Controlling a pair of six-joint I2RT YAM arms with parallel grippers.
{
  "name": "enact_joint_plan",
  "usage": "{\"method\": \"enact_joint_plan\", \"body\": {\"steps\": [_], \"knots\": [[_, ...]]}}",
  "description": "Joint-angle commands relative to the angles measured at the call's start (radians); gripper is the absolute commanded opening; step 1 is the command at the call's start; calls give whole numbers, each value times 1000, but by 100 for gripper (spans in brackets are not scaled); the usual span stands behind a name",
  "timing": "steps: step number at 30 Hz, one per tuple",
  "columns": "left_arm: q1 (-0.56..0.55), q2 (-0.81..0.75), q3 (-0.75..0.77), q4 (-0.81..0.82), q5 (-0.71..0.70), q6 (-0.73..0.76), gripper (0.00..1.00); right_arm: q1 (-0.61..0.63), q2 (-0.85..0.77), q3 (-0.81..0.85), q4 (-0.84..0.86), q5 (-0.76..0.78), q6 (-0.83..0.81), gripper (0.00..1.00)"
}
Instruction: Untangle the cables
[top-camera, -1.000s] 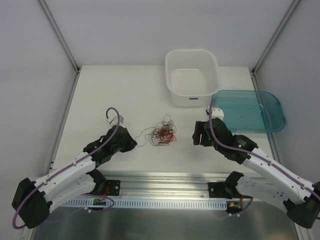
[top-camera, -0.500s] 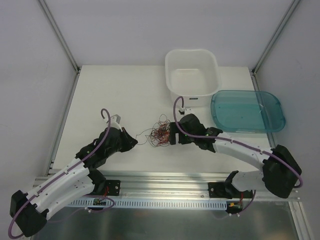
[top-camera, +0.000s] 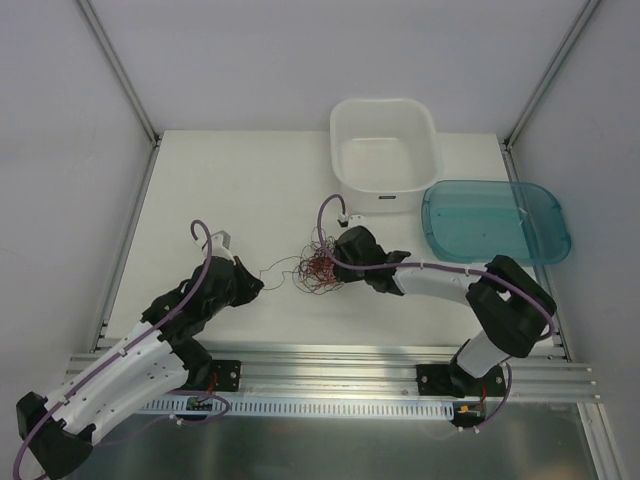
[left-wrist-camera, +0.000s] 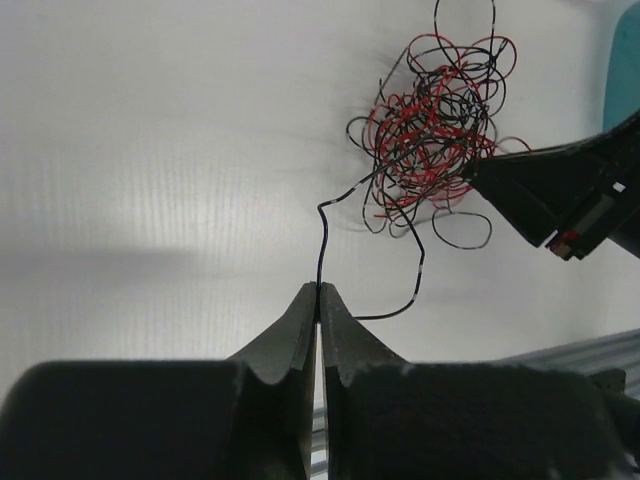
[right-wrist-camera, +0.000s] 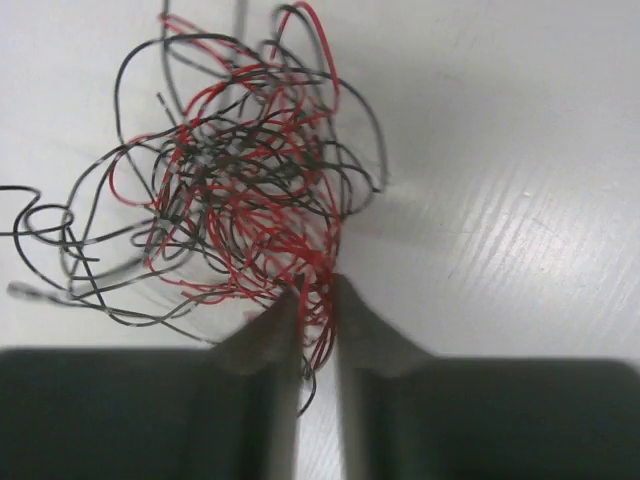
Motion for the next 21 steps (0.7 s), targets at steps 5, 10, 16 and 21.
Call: {"method": "enact_joint_plan", "body": {"steps": [5,10,16,21], "knots": [[150,-6,173,-246,-248,27,0,-63,-330,-40,-173,126,-89,1],[389,12,164,-267,-236,24,0,-102,-585,88,-445,201,-221,1],[529,110,124,-246,-215,-36,0,-168,-830,212,-636,160,-269,1],[540,178,92,-203,-147,-31,0,-173,-912,187,-625,36,-238,1]]}}
